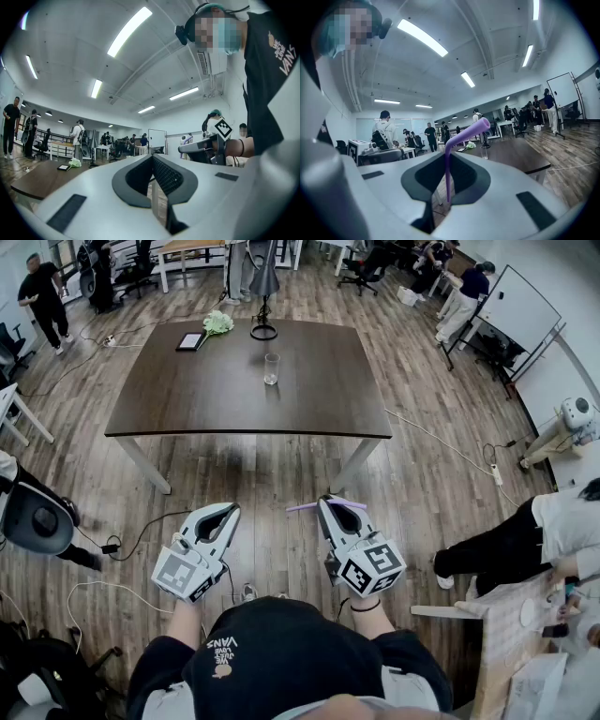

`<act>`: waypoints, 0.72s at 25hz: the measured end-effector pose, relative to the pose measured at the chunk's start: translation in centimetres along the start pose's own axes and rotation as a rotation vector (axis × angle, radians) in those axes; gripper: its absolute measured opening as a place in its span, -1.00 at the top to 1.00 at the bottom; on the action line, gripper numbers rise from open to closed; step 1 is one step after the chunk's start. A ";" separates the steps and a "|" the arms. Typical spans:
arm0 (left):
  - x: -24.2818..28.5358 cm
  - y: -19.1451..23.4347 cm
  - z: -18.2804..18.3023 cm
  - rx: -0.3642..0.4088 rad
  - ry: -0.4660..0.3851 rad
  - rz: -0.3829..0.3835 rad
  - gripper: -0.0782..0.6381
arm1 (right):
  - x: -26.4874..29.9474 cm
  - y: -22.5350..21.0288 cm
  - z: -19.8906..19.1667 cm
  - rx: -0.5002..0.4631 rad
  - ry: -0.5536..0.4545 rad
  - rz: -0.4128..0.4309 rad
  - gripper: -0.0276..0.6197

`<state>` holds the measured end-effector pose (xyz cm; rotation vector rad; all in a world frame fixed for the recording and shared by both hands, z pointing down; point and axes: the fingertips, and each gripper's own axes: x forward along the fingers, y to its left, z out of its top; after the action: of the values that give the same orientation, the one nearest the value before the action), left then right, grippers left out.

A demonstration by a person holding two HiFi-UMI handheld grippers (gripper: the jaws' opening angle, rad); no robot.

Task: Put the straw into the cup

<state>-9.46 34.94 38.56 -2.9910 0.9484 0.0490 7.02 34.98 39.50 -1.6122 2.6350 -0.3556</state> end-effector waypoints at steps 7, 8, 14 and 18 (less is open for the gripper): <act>0.9 0.8 -0.3 0.012 0.001 -0.021 0.76 | 1.6 -0.1 0.3 0.003 -0.019 0.023 0.79; 1.0 1.0 -0.4 0.011 0.002 -0.021 0.76 | 1.8 -0.1 0.2 0.011 -0.022 0.030 0.79; 1.0 1.8 -0.8 0.003 0.006 -0.022 0.76 | 2.7 0.2 0.2 0.005 -0.027 0.026 0.79; 1.2 2.4 -0.5 0.005 0.001 -0.025 0.75 | 3.2 0.2 0.5 0.005 -0.030 0.020 0.79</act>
<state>-9.86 32.27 39.08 -2.9978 0.9093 0.0454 5.40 32.16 39.30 -1.5754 2.6242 -0.3338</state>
